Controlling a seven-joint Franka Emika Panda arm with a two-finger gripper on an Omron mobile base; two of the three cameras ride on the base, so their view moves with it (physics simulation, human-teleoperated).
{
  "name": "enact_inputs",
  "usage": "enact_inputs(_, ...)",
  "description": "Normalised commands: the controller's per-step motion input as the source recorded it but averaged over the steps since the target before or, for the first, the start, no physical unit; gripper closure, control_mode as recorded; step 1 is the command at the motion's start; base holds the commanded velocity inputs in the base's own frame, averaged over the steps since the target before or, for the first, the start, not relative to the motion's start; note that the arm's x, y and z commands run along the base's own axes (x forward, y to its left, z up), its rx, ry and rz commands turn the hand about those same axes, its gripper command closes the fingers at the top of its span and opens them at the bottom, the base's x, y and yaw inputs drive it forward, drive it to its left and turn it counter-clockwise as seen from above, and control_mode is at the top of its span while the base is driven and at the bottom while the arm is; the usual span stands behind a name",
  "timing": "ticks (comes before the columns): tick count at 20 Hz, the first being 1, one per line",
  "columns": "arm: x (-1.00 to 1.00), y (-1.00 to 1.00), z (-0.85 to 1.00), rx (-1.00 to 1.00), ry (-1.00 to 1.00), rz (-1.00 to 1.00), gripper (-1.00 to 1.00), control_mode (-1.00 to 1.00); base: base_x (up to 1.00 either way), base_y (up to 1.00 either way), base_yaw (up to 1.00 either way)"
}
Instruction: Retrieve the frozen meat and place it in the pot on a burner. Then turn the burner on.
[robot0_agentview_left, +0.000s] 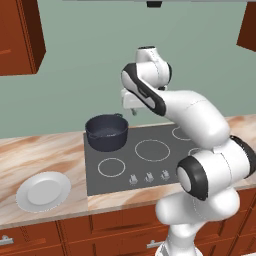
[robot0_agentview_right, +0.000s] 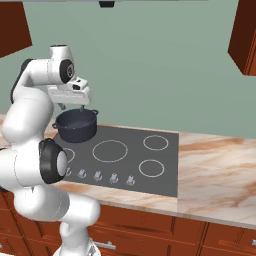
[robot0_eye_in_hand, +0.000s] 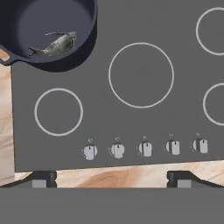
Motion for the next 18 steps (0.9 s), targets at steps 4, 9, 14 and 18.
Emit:
enact_inputs(4,-0.49,0.01,-0.18,0.12,0.04,-0.09,-1.00,-1.00,0.00,0.00,0.00)
enact_inputs(9,-0.50,0.03,0.00,0.00,-0.10,0.01,-1.00,-1.00,0.00,0.00,0.00)
enact_inputs(14,-0.43,0.00,0.00,0.00,-0.08,0.00,-1.00,-1.00,0.00,0.00,0.00)
enact_inputs(18,-0.33,0.00,-0.01,0.00,-0.02,0.00,-1.00,-1.00,0.00,0.00,0.00)
